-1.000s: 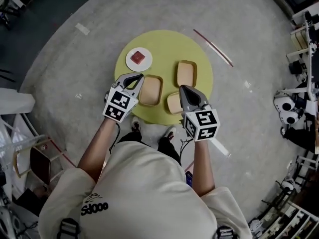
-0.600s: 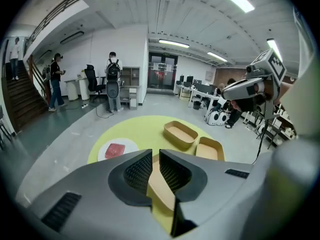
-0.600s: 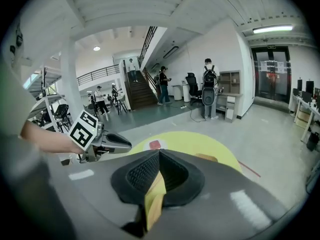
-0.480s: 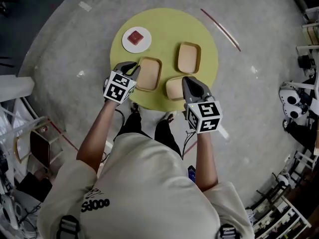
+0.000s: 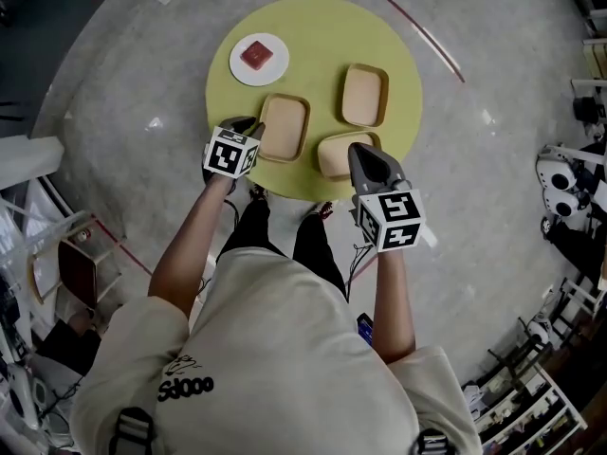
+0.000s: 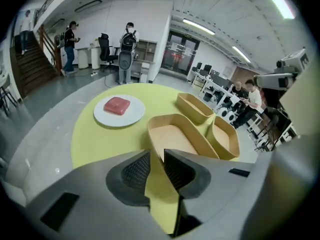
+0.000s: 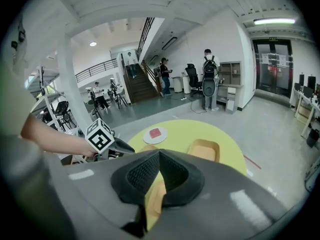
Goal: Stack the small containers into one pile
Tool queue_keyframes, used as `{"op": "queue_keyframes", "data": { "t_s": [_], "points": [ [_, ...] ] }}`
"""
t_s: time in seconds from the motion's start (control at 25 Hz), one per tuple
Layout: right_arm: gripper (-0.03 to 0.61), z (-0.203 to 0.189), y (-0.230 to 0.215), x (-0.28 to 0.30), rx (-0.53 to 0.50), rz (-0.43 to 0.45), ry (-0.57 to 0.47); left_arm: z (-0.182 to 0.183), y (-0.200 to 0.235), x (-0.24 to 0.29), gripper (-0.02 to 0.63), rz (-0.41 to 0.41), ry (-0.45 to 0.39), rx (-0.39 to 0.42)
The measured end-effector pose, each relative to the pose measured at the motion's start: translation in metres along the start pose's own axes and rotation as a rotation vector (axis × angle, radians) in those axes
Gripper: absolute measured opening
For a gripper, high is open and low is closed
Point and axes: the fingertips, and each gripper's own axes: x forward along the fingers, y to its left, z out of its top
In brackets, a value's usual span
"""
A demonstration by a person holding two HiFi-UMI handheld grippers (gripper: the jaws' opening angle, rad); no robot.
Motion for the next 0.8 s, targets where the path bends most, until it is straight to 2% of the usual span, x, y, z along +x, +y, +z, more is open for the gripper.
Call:
{"op": "queue_keyframes", "data": {
  "t_s": [0.24, 0.52, 0.68, 0.8],
  "points": [
    [0.010, -0.009, -0.002, -0.003, 0.015, -0.010, 0.009, -0.005, -0.001, 0.009, 0.088, -0.012, 0.017, -0.051],
    [0.010, -0.015, -0.012, -0.011, 0.035, -0.044, 0.011, -0.007, -0.001, 0.015, 0.074, -0.012, 0.029, -0.058],
    [0.010, -0.015, -0.016, -0.018, 0.036, -0.059, 0.002, -0.006, 0.001, 0.017, 0.031, 0.002, 0.027, -0.057],
    [0.011, -0.013, -0.016, -0.029, 0.038, -0.070, -0.008, -0.007, 0.000, 0.013, 0.029, 0.010, 0.025, -0.063]
  ]
}}
